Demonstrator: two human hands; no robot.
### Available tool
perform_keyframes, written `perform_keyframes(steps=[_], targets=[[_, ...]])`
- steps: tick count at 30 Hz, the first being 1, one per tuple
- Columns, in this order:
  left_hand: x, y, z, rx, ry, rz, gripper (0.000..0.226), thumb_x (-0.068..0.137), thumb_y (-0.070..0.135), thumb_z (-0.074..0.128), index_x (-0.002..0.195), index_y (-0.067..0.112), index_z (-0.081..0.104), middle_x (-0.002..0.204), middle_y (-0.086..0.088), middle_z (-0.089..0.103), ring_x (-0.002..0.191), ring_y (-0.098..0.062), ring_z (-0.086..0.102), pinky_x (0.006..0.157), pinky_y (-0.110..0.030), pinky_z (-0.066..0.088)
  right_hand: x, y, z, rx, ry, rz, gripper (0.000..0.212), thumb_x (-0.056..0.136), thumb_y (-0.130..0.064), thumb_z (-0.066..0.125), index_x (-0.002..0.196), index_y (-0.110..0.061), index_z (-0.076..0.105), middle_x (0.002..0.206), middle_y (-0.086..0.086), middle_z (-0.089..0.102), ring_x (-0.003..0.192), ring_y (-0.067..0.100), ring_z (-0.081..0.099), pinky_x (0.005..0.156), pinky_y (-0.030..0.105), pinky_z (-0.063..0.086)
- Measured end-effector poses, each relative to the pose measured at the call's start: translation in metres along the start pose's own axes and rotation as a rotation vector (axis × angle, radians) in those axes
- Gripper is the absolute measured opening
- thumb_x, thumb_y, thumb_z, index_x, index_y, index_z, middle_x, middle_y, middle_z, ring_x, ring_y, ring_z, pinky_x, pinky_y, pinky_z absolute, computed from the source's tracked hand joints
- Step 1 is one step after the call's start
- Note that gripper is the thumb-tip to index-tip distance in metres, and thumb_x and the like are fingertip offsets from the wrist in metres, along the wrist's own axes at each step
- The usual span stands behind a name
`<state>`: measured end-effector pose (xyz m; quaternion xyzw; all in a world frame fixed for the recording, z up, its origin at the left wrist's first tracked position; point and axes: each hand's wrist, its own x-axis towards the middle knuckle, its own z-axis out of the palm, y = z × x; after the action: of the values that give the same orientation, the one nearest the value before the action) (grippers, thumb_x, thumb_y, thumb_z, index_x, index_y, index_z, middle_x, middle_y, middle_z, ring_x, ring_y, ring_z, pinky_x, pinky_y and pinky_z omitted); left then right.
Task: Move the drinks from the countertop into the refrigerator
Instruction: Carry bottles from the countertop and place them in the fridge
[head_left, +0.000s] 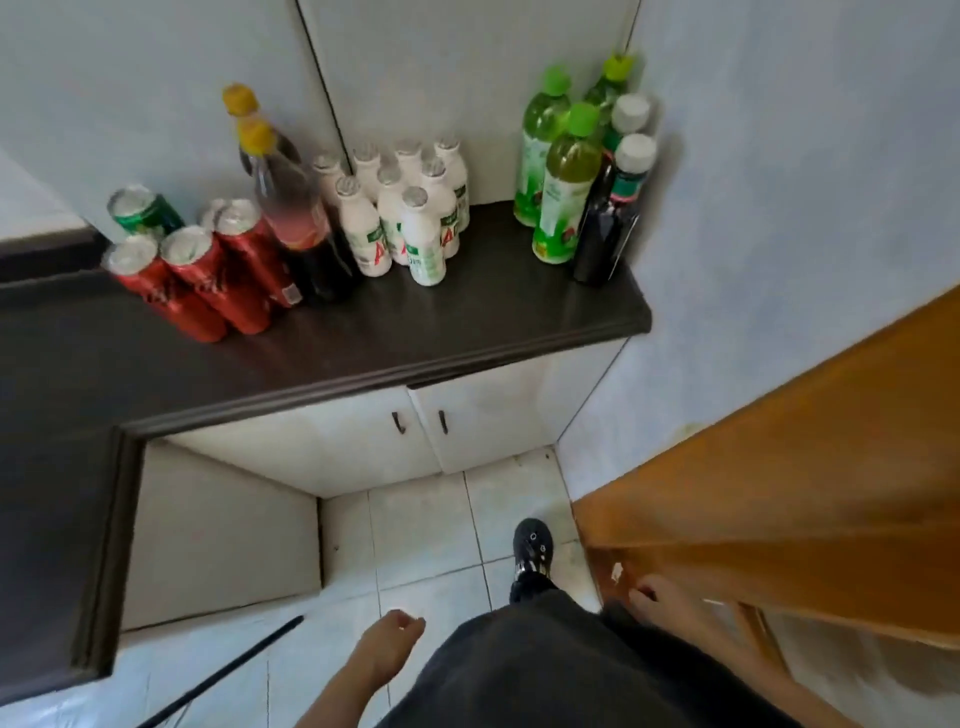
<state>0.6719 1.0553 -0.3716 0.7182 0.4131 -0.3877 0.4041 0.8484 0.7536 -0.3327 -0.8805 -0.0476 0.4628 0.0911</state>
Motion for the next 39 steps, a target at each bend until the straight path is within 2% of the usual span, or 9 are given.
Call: perform_keyframes(steps=[5,9,14,20,23,28,33,36,39], targets=[[0.017,0.125,-0.057,-0.079,0.142,0.221,0.022,0.096,0.026,0.044,0.087,0.010,0.056,0.093,-0.010,0.063,0.087,-0.022,0.058,0.078,-0.034,0.044,0.052,-0.056,-0.095,0.262,0.235,-0.148,0.013,0.095,-0.023,0.050,0.087,-0.026,0.060,0.087,-0.007,0.064,0.075,0.005,0.058,0.068,0.022,0.049],[0.003,0.205,-0.101,-0.295,0.238,0.409,0.014,0.097,0.030,0.047,0.086,0.032,0.056,0.094,0.004,0.065,0.091,-0.015,0.062,0.069,-0.014,0.044,0.066,-0.117,-0.149,0.411,0.517,-0.263,0.018,0.095,-0.020,0.051,0.112,-0.024,0.058,0.104,-0.013,0.056,0.092,0.002,0.052,0.079,0.018,0.042],[-0.006,0.285,-0.159,-0.365,0.321,0.696,0.016,0.096,0.027,0.048,0.092,0.038,0.059,0.094,0.013,0.067,0.092,-0.003,0.062,0.077,-0.023,0.048,0.073,-0.182,-0.213,0.658,0.866,-0.322,0.034,0.092,-0.015,0.055,0.125,-0.018,0.051,0.114,-0.010,0.051,0.103,0.005,0.051,0.085,0.024,0.045],[-0.003,0.367,-0.212,-0.348,0.327,0.968,0.017,0.097,0.026,0.047,0.101,0.041,0.055,0.097,0.012,0.066,0.093,0.002,0.061,0.084,-0.014,0.045,0.071,-0.210,-0.267,0.642,1.095,-0.351,0.043,0.090,-0.021,0.057,0.130,-0.014,0.042,0.121,-0.010,0.040,0.113,0.007,0.044,0.095,0.028,0.041],[0.001,0.404,-0.227,-0.327,0.432,1.098,0.017,0.094,0.030,0.048,0.109,0.031,0.055,0.104,0.010,0.061,0.096,0.005,0.056,0.082,-0.008,0.041,0.072,-0.221,-0.284,0.605,1.146,-0.380,0.045,0.089,-0.024,0.055,0.130,-0.011,0.042,0.119,-0.010,0.041,0.111,0.002,0.039,0.094,0.028,0.038],[0.004,0.448,-0.236,-0.251,0.498,1.262,0.042,0.091,0.033,0.048,0.128,0.013,0.050,0.122,0.002,0.051,0.118,-0.015,0.048,0.099,-0.041,0.044,0.073,-0.232,-0.302,0.644,1.177,-0.415,0.051,0.087,-0.031,0.052,0.133,-0.012,0.043,0.123,-0.008,0.048,0.113,0.003,0.043,0.096,0.022,0.035],[0.009,0.482,-0.232,-0.171,0.444,1.331,0.048,0.091,0.031,0.049,0.135,0.011,0.046,0.129,0.003,0.051,0.121,-0.015,0.047,0.105,-0.029,0.035,0.083,-0.230,-0.312,0.643,1.190,-0.418,0.048,0.089,-0.036,0.051,0.133,-0.017,0.044,0.123,-0.015,0.050,0.112,0.004,0.048,0.091,0.017,0.036],[0.013,0.491,-0.232,-0.074,0.513,1.348,0.043,0.092,0.029,0.055,0.131,0.009,0.052,0.123,-0.006,0.056,0.115,-0.018,0.049,0.101,-0.028,0.034,0.085,-0.228,-0.312,0.623,1.210,-0.457,0.045,0.089,-0.037,0.052,0.130,-0.017,0.047,0.118,-0.017,0.051,0.107,-0.002,0.048,0.087,0.008,0.034],[0.015,0.487,-0.236,-0.027,0.606,1.341,0.036,0.089,0.035,0.057,0.115,0.009,0.061,0.112,-0.008,0.056,0.104,-0.023,0.051,0.092,-0.035,0.041,0.085,-0.222,-0.307,0.618,1.205,-0.455,0.045,0.088,-0.045,0.050,0.123,-0.017,0.052,0.116,-0.009,0.059,0.105,0.007,0.054,0.090,0.020,0.043]])
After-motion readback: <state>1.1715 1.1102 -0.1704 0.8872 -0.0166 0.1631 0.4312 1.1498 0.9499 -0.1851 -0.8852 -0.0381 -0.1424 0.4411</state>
